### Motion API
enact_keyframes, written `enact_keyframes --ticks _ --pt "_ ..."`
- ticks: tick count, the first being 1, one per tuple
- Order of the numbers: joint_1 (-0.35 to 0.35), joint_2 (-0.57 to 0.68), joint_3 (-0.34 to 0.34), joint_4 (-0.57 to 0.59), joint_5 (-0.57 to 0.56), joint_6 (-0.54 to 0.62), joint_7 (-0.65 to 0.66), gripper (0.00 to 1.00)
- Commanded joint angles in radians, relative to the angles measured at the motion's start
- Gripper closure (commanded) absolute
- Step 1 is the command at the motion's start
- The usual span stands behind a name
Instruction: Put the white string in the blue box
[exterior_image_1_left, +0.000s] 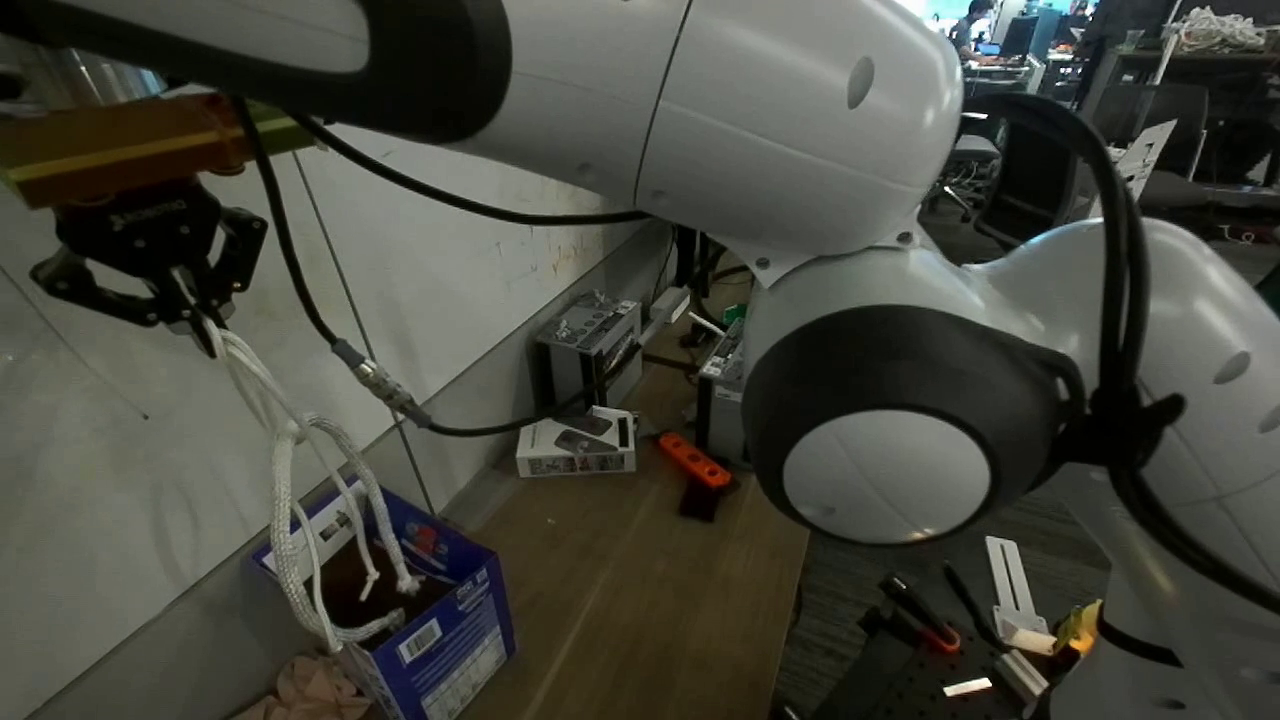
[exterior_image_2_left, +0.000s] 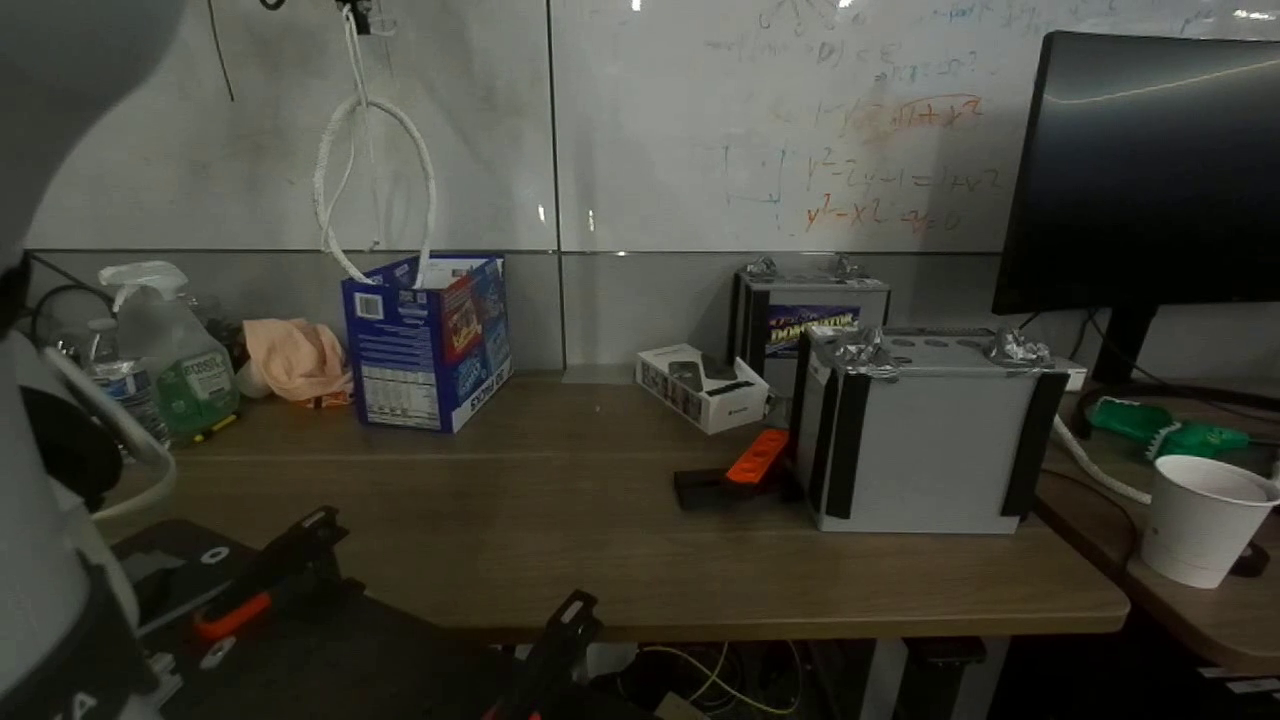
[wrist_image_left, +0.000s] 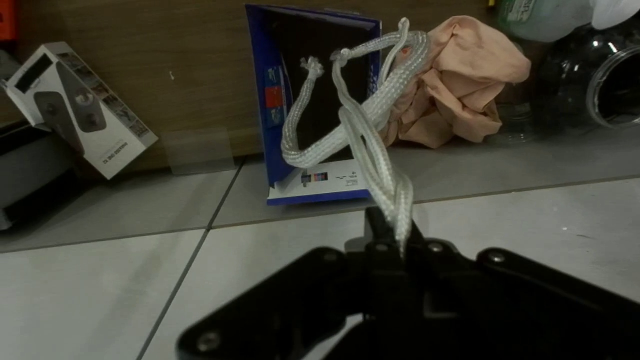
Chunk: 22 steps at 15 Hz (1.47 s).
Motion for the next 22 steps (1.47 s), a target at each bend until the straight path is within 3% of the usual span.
enact_keyframes --ticks 1,13,22 --pt "-0.023 0.016 -0.008 0.016 -0.016 -0.003 -0.07 0.98" --pt "-0.07 0.083 0.006 0.02 -0.01 -0.013 -0.248 0.98" --pt "-0.086 0.124 0.034 0.017 -0.001 -0.051 -0.509 0.98"
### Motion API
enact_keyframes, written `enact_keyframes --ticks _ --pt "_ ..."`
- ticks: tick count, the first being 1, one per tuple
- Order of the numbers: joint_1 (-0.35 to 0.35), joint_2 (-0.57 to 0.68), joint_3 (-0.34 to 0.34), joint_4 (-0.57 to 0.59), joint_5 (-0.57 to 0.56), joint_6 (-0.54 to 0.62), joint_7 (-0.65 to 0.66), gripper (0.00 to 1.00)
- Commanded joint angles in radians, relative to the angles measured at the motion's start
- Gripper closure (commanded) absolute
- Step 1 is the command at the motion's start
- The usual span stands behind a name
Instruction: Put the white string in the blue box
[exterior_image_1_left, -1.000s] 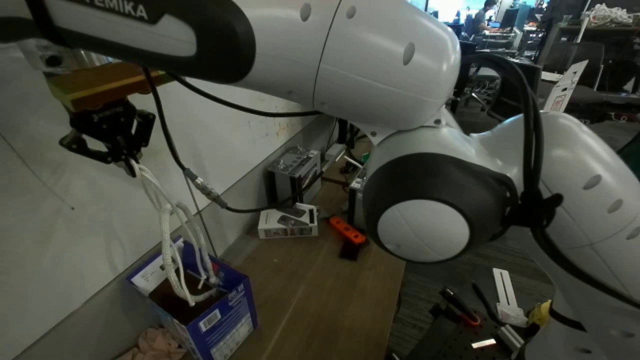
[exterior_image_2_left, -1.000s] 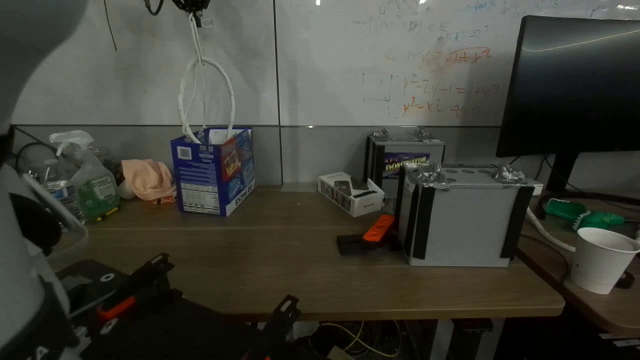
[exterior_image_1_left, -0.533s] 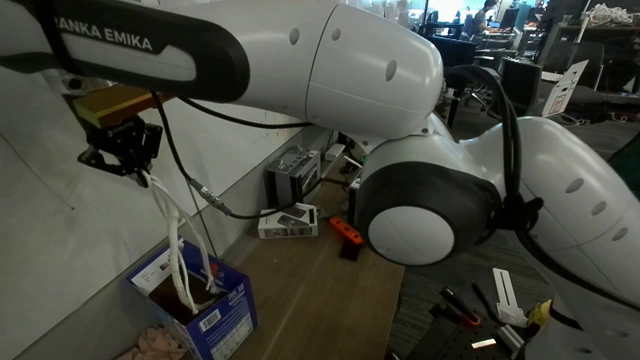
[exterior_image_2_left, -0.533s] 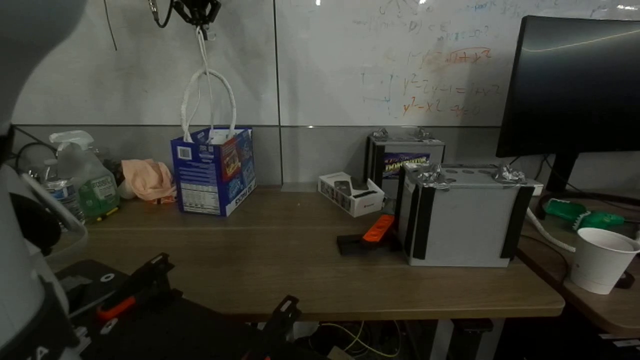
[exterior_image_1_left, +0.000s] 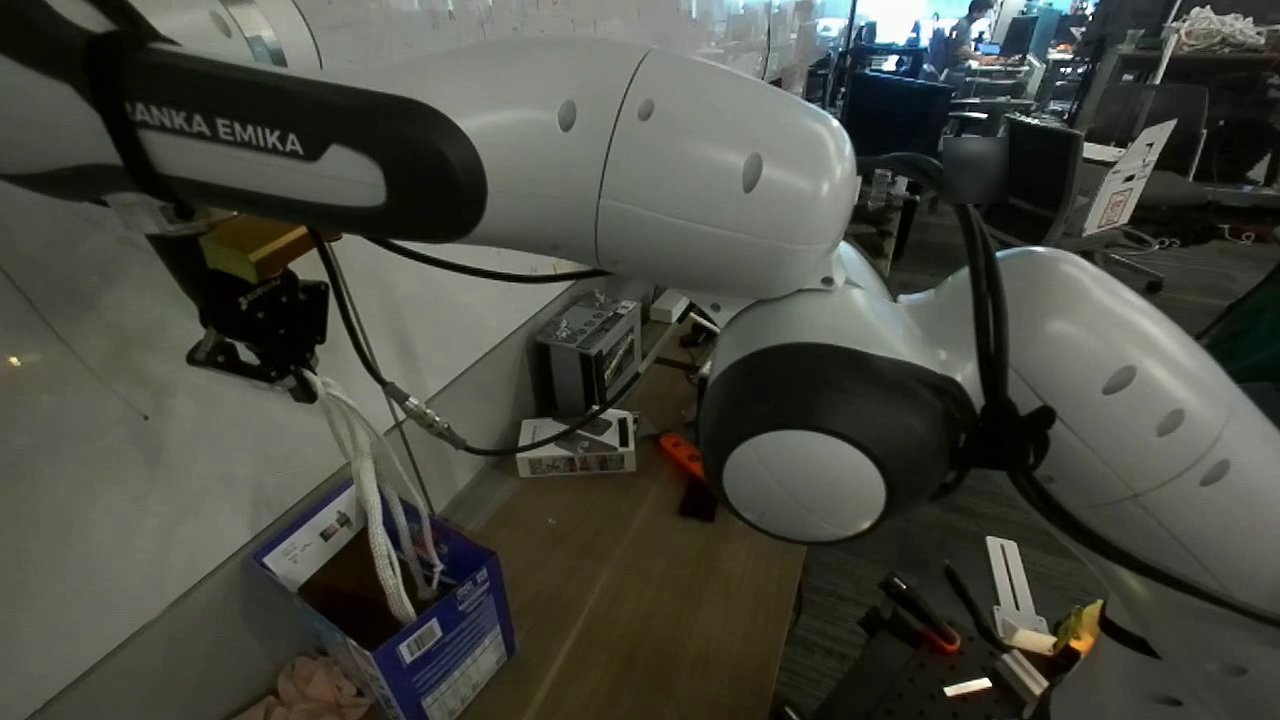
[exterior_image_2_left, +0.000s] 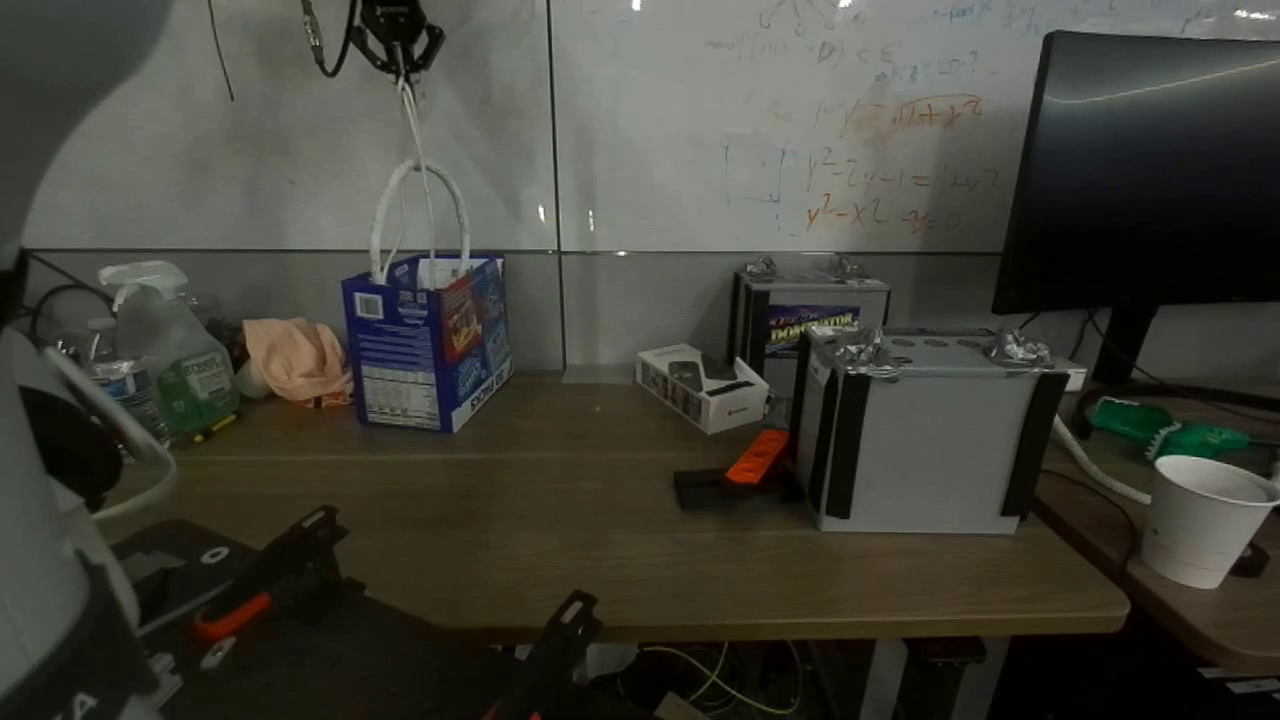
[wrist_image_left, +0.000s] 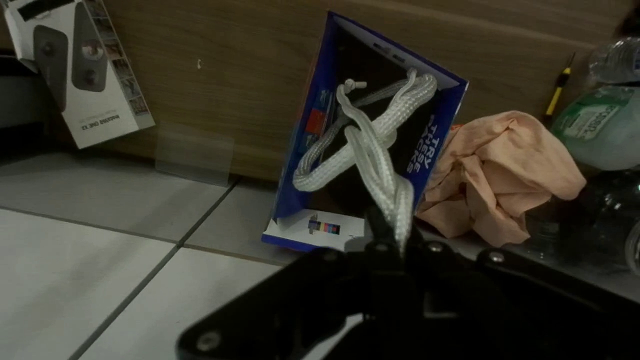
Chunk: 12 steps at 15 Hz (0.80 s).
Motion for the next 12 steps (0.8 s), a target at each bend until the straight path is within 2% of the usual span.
enact_keyframes --ticks 1,6,12 --pt "-0.015 0.017 0.026 0.019 -0.002 -0.03 -0.124 0.98" --pt "-0.016 0.037 0.044 0.023 0.002 -0.039 -0.24 0.98" --pt "-0.015 0.041 0.06 0.024 0.005 -0.051 -0.296 0.98"
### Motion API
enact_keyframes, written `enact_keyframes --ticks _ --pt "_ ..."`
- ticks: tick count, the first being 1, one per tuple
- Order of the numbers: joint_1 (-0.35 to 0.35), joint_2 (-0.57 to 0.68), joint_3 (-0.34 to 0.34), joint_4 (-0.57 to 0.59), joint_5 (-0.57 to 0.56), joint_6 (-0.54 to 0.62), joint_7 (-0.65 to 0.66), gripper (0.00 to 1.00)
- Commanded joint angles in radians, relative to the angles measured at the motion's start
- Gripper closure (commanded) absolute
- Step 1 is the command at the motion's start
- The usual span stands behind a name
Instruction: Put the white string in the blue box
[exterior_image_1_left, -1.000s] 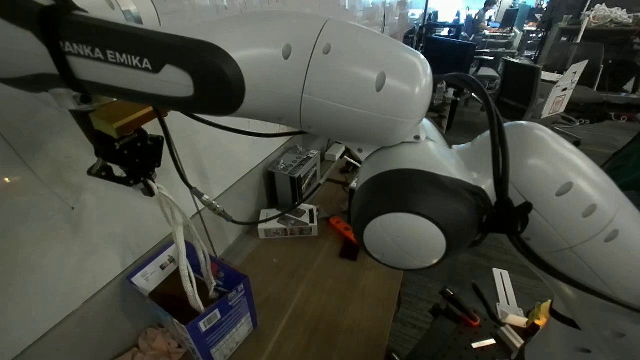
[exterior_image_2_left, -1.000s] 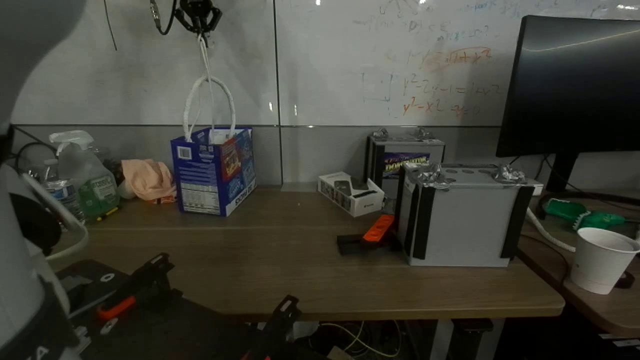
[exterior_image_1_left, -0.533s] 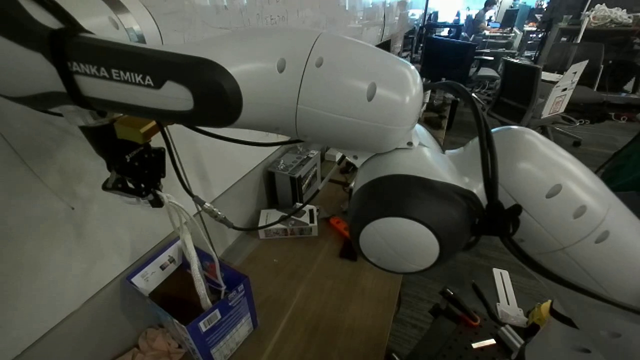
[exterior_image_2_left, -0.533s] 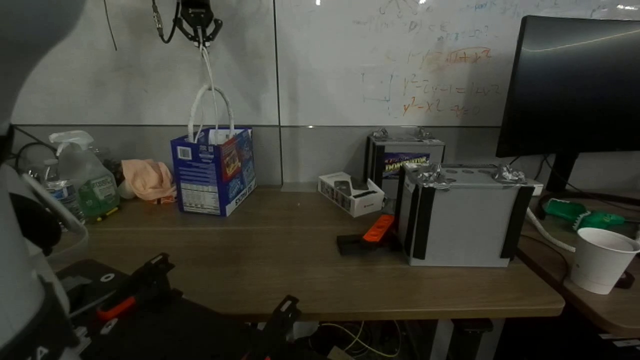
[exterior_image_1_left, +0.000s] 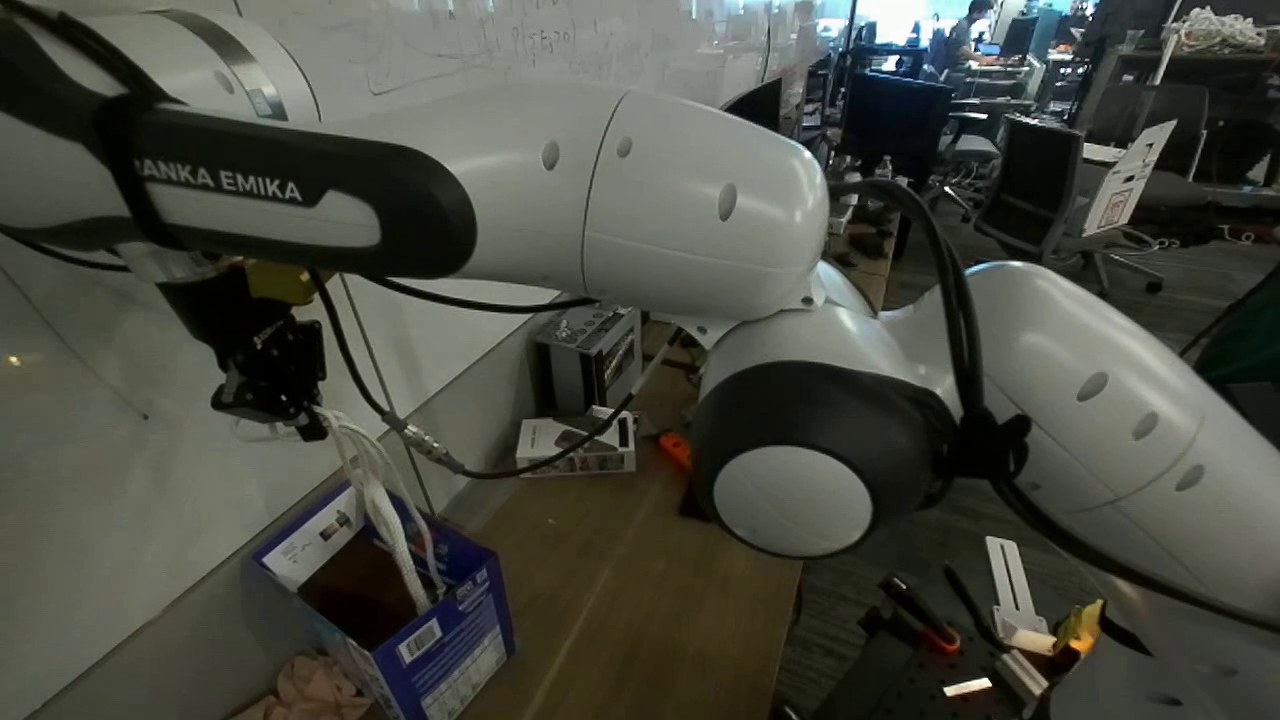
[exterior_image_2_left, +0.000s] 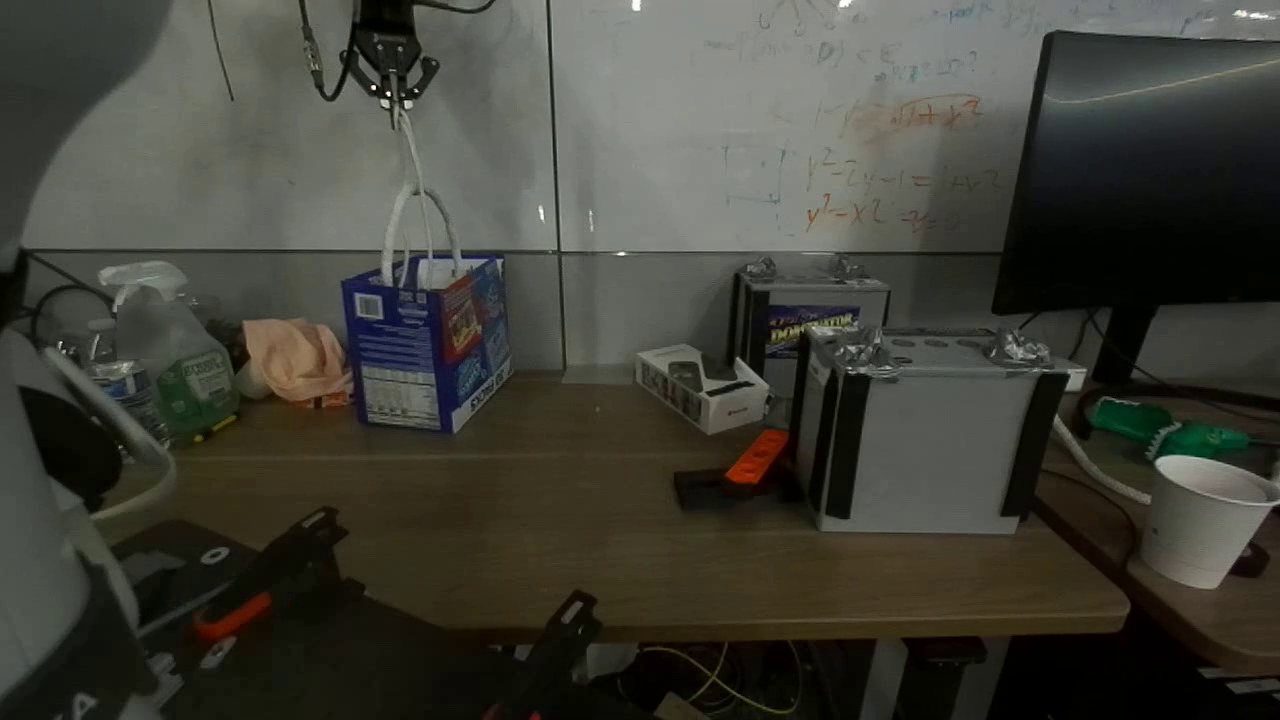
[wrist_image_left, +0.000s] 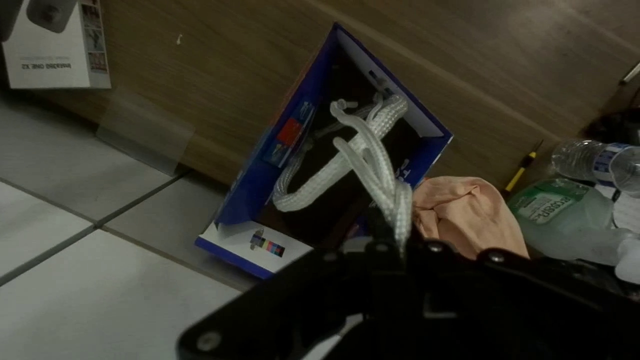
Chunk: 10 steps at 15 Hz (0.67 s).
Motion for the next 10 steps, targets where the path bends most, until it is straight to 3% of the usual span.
enact_keyframes --ticks 1,2,3,10 --pt "-0.01 0.002 0.019 0.022 0.006 -0.025 -0.034 0.98" --pt "-0.012 -0.001 0.021 0.02 0.01 -0.034 -0.033 0.68" --pt "-0.013 -0.007 0.022 0.02 0.011 -0.045 -0.035 0.68" --pt "-0.009 -0.016 0.009 0.006 0.0 -0.096 0.015 0.16"
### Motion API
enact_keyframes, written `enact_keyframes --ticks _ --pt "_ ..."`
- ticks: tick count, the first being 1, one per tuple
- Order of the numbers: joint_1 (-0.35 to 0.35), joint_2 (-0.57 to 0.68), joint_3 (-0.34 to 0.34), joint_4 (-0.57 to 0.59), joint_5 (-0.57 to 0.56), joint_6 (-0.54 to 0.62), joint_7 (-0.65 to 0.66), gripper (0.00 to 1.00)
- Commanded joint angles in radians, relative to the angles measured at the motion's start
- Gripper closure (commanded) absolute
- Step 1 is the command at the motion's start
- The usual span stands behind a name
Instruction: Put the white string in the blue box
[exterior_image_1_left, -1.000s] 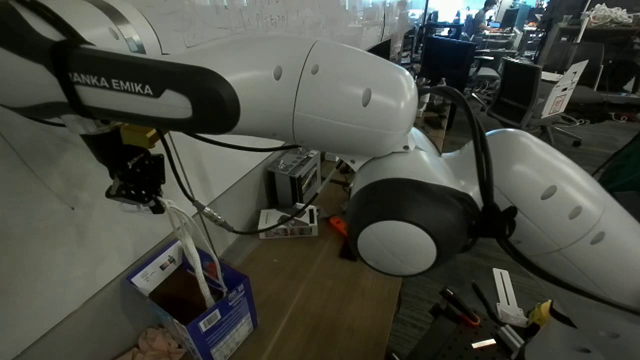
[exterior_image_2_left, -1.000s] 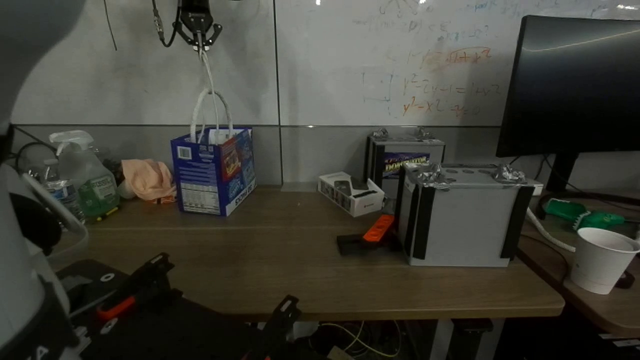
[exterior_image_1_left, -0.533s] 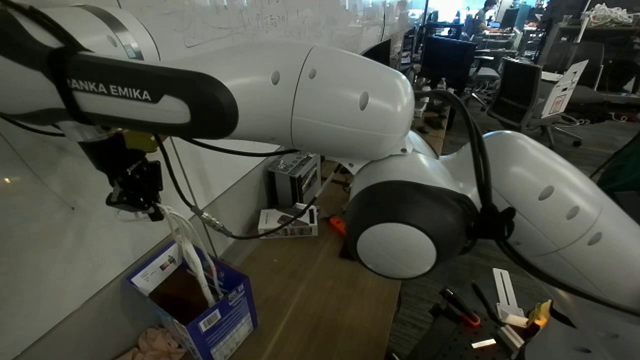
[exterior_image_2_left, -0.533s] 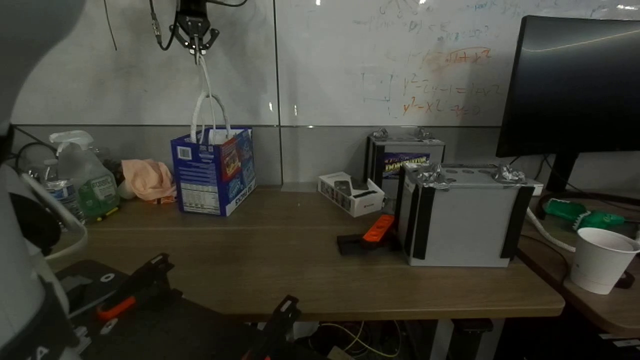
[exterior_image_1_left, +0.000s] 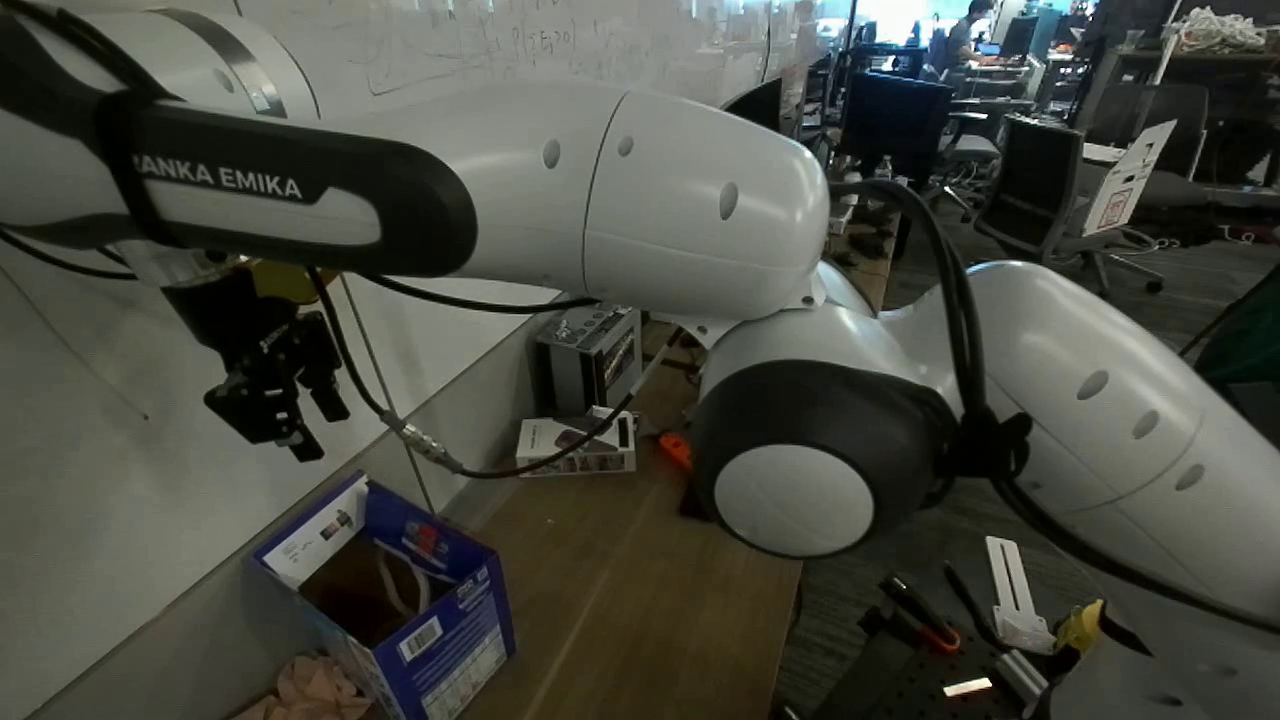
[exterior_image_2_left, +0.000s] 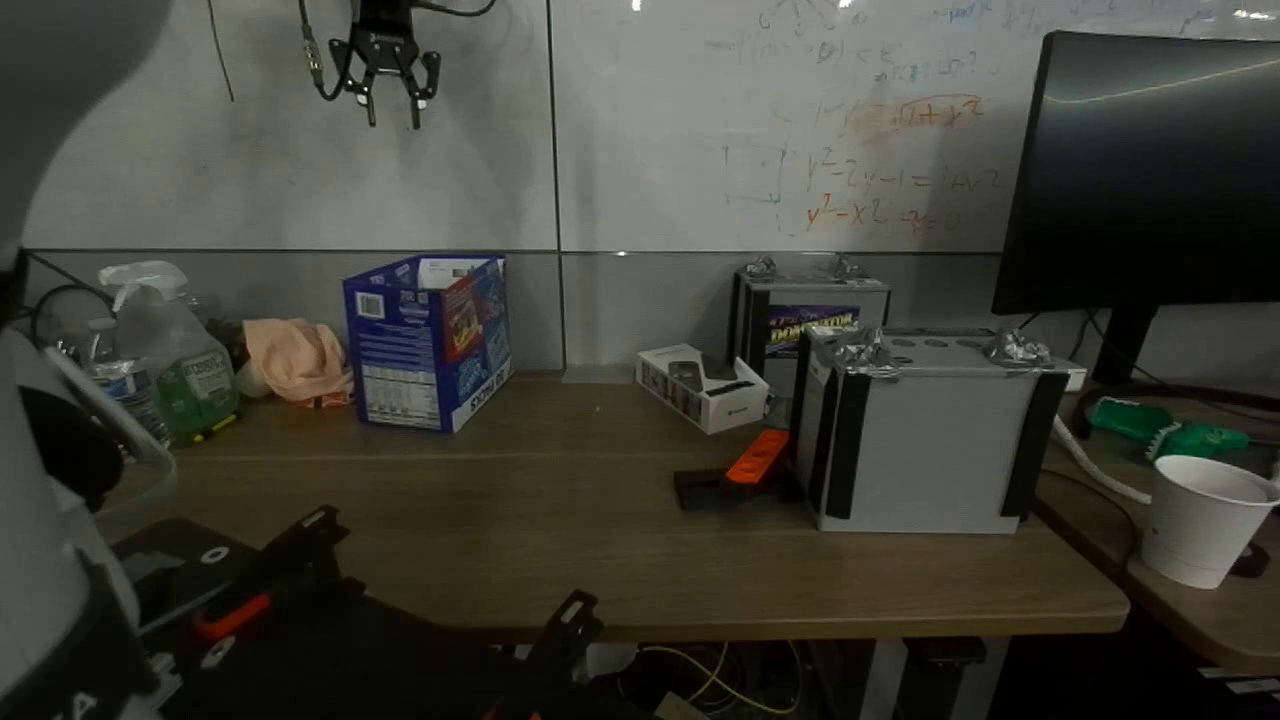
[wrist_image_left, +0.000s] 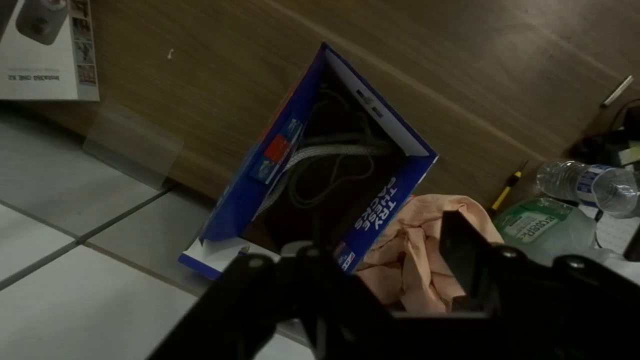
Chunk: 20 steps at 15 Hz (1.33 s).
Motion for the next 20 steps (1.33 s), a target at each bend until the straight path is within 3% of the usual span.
enact_keyframes --ticks 1,2,3,10,15,20 --pt "-0.004 -0.02 -0.015 -0.001 -0.012 -0.081 0.074 0.09" --pt "-0.008 -0.034 -0.028 0.001 -0.021 -0.115 0.11 0.02" --pt "-0.014 -0.045 -0.041 0.005 -0.027 -0.137 0.151 0.0" --pt "-0.131 -0.172 -0.054 0.002 0.015 -0.205 0.386 0.0" --pt "-0.193 -0.187 -0.044 -0.016 0.036 -0.222 0.413 0.0" --pt "-0.2 -0.119 -0.043 0.018 0.036 -0.227 0.413 0.0"
